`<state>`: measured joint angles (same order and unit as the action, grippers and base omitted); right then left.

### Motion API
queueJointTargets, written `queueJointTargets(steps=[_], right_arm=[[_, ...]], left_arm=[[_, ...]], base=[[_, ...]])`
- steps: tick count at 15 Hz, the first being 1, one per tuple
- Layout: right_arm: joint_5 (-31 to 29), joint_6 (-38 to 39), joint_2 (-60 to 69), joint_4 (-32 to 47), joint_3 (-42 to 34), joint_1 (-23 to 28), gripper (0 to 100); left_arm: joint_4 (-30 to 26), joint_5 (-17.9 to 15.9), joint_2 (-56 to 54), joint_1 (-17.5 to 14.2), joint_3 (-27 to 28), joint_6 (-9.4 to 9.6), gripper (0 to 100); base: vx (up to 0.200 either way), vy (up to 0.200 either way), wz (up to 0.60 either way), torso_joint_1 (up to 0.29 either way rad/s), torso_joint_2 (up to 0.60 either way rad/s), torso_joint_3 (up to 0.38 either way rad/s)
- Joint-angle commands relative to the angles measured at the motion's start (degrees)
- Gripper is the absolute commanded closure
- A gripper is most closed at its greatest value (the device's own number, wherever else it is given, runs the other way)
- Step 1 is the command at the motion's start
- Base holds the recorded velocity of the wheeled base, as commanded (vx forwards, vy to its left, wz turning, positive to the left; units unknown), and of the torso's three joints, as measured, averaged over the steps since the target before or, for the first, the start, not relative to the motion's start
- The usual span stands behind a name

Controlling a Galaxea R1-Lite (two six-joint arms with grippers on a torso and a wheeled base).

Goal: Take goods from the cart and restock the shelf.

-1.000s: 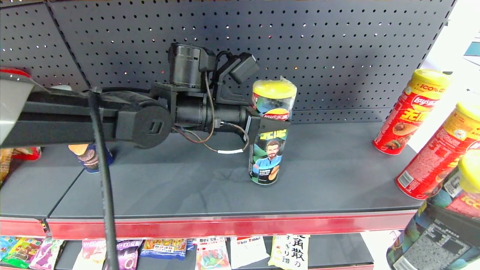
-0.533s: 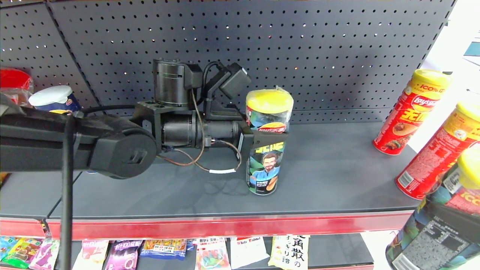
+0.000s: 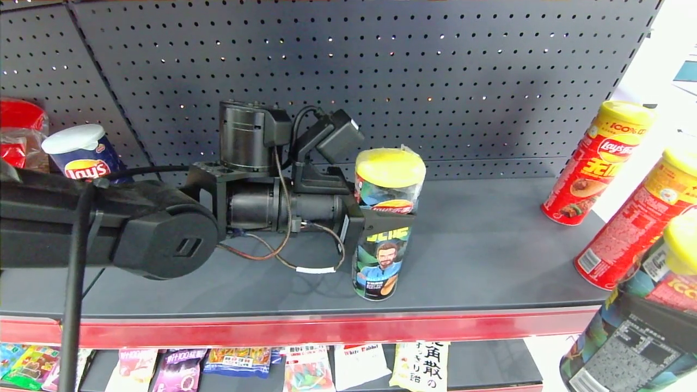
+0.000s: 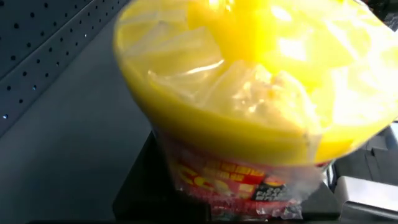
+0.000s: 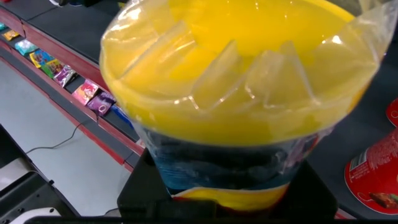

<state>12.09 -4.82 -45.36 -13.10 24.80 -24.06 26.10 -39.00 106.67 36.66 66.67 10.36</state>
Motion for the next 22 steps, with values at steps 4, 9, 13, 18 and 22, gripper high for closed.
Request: queueJointTargets(steps=[4,9,13,18,22], right_arm=[[-0.1,0.0,0.0,0.0,0.1,0.0,100],[0.0,0.0,-0.8,0.0,1.1,-0.1,100],[0.2,-0.1,-3.9,-0.1,3.3,-0.3,100],[0.7,-0.2,-11.0,-0.3,9.4,-0.5,100],[1.9,0.0,-21.5,-0.7,17.0,-0.6,100]], left_arm=[[0.0,0.0,-0.2,0.1,-0.8,0.18,100],[0.0,0.2,-0.4,0.3,-1.6,0.18,100],[0.0,0.4,-1.3,0.3,-3.2,-0.43,0],[0.1,0.7,-4.5,-0.4,-8.8,-0.52,0],[0.1,2.2,-8.3,-2.6,-14.4,-0.34,0]], base=[[0.000,0.000,0.00,0.000,0.00,0.000],[0.000,0.000,0.00,0.000,0.00,0.000],[0.000,0.000,0.00,0.000,0.00,0.000],[0.000,0.000,0.00,0.000,0.00,0.000],[0.000,0.000,0.00,0.000,0.00,0.000]])
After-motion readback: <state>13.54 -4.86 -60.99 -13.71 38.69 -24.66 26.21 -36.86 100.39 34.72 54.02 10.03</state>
